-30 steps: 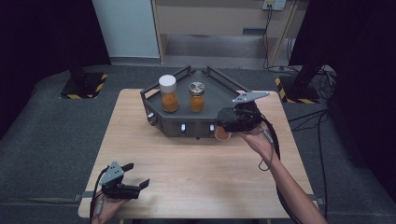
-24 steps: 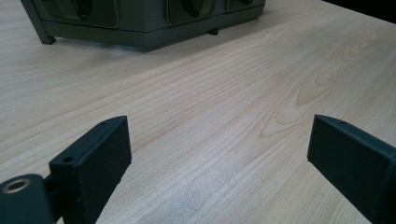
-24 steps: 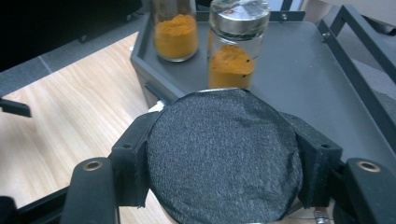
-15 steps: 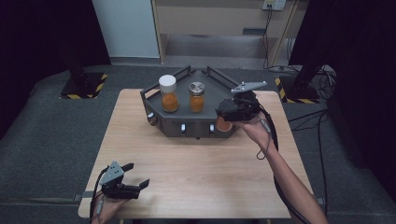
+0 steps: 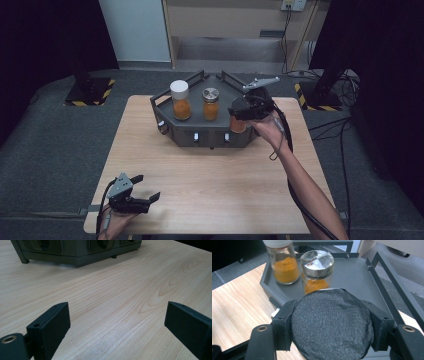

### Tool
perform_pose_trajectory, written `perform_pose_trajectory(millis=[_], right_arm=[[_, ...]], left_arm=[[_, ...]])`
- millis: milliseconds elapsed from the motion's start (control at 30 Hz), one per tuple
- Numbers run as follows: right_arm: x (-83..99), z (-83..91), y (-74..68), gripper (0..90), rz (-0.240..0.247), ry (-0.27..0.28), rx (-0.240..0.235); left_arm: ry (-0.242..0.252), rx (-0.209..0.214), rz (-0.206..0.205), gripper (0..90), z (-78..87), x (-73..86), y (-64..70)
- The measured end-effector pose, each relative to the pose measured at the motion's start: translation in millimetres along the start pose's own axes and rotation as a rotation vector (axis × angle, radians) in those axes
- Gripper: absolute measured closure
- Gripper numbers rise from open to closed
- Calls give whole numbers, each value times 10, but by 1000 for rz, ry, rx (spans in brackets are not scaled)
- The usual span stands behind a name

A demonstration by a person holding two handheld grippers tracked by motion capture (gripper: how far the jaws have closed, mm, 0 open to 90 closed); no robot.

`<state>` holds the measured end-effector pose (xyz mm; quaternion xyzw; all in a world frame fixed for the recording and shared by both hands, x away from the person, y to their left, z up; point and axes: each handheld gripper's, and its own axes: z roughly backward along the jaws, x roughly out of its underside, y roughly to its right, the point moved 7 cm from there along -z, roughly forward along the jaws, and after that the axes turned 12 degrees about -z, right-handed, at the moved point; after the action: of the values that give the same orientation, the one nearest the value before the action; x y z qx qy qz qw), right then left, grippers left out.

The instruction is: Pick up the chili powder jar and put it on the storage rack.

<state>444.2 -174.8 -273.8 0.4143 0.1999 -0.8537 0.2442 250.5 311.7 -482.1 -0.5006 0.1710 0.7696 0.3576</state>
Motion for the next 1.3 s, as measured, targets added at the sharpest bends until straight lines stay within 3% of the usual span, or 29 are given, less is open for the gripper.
perform_pose_trajectory(millis=[933, 1067, 1300], right_arm=[[-252, -376, 245, 346, -93, 12, 126], [-269, -409, 288, 347, -118, 28, 129], [-252, -488, 306, 346, -120, 35, 147]], left_arm=[[0, -1, 1, 57, -2, 2, 1], [0, -1, 1, 57, 0, 2, 0], [0, 0, 2, 57, -1, 3, 0]])
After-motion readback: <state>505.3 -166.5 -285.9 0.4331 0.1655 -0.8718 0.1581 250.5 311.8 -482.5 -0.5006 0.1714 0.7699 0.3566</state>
